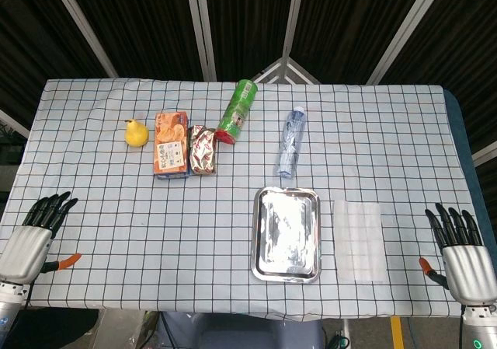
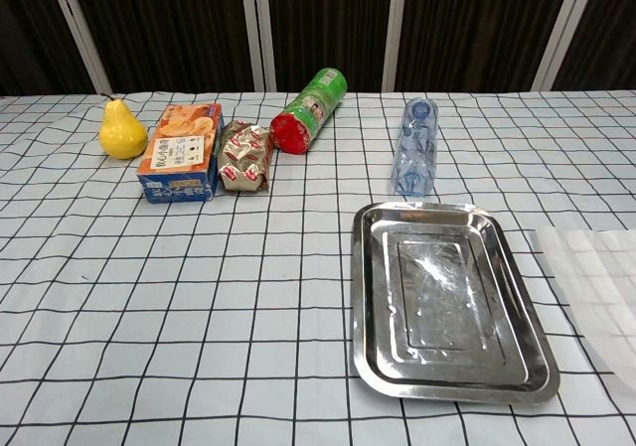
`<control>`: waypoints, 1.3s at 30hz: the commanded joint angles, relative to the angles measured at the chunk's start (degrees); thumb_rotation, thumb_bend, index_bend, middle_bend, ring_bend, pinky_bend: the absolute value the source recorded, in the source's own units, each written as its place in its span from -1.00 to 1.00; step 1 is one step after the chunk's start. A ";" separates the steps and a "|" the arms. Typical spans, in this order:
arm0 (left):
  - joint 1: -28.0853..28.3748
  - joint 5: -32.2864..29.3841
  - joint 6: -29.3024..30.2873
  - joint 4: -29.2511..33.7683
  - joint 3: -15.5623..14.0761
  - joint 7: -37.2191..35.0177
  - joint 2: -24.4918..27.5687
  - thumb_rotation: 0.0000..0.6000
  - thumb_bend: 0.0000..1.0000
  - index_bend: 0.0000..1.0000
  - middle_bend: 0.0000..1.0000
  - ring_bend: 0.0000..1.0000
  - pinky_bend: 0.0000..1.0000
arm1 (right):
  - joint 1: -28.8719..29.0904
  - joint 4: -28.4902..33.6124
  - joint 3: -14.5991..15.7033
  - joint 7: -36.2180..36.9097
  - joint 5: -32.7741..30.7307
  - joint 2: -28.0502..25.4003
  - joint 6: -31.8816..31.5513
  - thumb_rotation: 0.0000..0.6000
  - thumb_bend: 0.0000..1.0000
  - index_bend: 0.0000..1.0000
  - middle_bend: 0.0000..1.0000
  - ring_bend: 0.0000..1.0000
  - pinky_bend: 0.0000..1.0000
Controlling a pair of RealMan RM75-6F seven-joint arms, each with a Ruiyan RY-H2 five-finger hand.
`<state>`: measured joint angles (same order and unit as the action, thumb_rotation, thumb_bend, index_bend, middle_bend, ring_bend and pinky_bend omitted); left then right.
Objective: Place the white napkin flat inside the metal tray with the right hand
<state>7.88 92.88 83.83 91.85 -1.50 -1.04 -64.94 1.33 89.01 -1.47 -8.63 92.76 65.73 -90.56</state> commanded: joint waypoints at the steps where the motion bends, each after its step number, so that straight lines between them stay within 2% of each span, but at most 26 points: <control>1: 0.00 0.00 -0.01 -0.01 0.00 -0.01 0.00 1.00 -1.00 -1.00 -1.00 -1.00 -1.00 | -0.01 0.00 0.01 -0.05 0.00 0.03 0.00 1.00 -0.41 -1.00 -1.00 -1.00 -1.00; 10: 0.00 0.04 -0.01 0.04 -0.03 -0.13 0.06 1.00 -1.00 -1.00 -1.00 -1.00 -1.00 | 0.11 0.03 0.61 0.05 1.00 0.16 0.25 1.00 -0.41 -1.00 -1.00 -1.00 -1.00; 16: 0.16 -0.19 -0.41 0.00 0.01 -0.11 -0.04 1.00 -1.00 -1.00 -1.00 -1.00 -1.00 | 1.02 -0.21 3.47 -0.19 6.03 0.57 1.72 1.00 -0.41 -1.00 -1.00 -1.00 -1.00; 18: 0.23 -0.22 -0.56 0.04 0.01 -0.04 -0.03 1.00 -1.00 -1.00 -1.00 -1.00 -1.00 | 1.46 0.12 4.37 -1.45 7.40 1.08 2.86 1.00 -0.41 -0.94 -1.00 -1.00 -1.00; 20: 0.23 -0.18 -0.56 0.04 -0.01 0.00 -0.02 1.00 -1.00 -1.00 -1.00 -1.00 -1.00 | 1.87 0.81 5.13 -2.74 7.99 1.80 4.43 1.00 -0.41 -0.77 -1.00 -1.00 -1.00; 23: 0.18 -0.19 -0.48 0.07 -0.02 -0.11 0.02 1.00 -1.00 -1.00 -1.00 -1.00 -1.00 | 2.39 1.96 5.86 -4.63 7.92 3.13 6.90 1.00 -0.41 -0.59 -0.99 -1.00 -1.00; 26: 0.15 -0.13 -0.41 0.07 -0.04 -0.07 0.06 1.00 -1.00 -1.00 -1.00 -1.00 -1.00 | 3.00 1.72 5.98 -7.51 7.79 4.83 8.94 1.00 -0.41 -0.51 -0.94 -1.00 -1.00; 32: 0.10 -0.19 -0.38 0.15 -0.05 0.10 0.05 1.00 -1.00 -1.00 -1.00 -1.00 -1.00 | 3.99 -0.49 5.14 -10.59 4.96 8.31 12.65 1.00 -0.41 -0.50 -0.93 -1.00 -1.00; 39: 0.09 -0.24 -0.43 0.31 -0.06 0.21 0.06 1.00 -1.00 -1.00 -1.00 -1.00 -1.00 | 3.86 -2.76 4.90 -11.36 2.43 9.91 14.00 1.00 -0.41 -0.50 -0.93 -1.00 -1.00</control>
<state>7.96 92.64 83.41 92.16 -1.56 -0.85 -64.88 5.30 86.58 3.40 -19.96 95.58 75.41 -76.77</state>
